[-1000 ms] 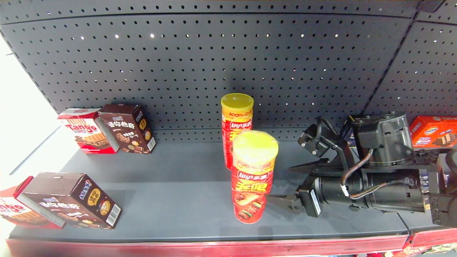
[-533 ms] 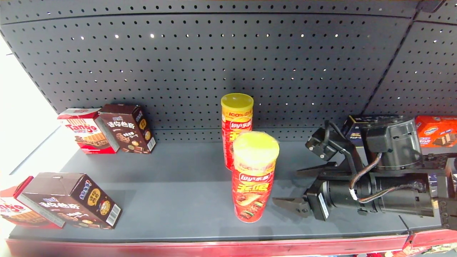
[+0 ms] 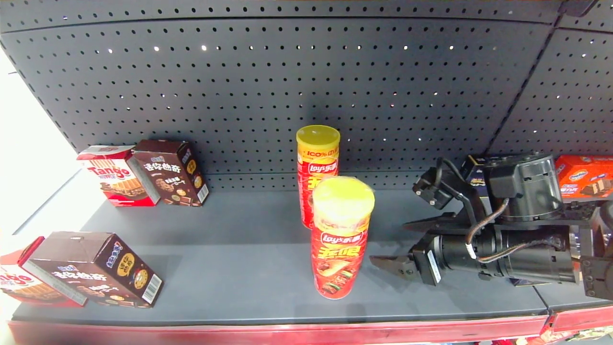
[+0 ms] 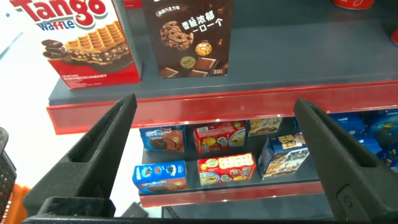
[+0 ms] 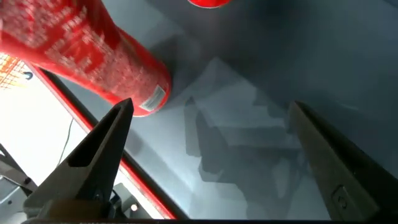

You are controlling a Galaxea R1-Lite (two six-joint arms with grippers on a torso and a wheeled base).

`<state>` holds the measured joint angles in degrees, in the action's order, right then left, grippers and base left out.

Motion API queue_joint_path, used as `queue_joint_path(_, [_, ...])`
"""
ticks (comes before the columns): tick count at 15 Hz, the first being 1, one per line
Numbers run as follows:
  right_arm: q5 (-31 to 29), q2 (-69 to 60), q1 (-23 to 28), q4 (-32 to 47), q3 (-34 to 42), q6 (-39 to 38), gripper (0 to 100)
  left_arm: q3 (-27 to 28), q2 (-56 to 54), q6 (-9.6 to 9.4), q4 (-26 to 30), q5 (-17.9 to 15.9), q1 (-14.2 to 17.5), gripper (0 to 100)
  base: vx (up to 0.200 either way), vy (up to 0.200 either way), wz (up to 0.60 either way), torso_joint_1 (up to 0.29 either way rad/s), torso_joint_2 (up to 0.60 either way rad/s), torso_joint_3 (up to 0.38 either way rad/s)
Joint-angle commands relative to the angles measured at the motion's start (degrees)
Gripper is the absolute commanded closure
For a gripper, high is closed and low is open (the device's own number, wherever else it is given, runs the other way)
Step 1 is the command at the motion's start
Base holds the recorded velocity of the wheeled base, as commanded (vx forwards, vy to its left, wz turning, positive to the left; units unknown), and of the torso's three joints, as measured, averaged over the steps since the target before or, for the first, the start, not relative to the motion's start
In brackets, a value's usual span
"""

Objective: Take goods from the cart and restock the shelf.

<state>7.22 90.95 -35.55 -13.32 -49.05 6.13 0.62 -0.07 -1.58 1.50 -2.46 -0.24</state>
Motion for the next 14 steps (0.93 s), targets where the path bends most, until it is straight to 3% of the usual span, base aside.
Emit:
queue_joint_path(1, [0.0, 1.8, -0.8, 0.0, -1.3, 0.0, 0, 0.0, 0.1, 0.00, 0.0, 0.0, 0.0, 0, 0.000, 0.000, 0.00, 0.000, 0.00, 0.000])
queue_joint_path(14, [0.0, 2.7, -1.6, -0.4, -2.3, 0.0, 0, 0.0, 0.1, 0.18, 0.0, 0.0, 0.0, 0, 0.000, 0.000, 0.00, 0.000, 0.00, 0.000])
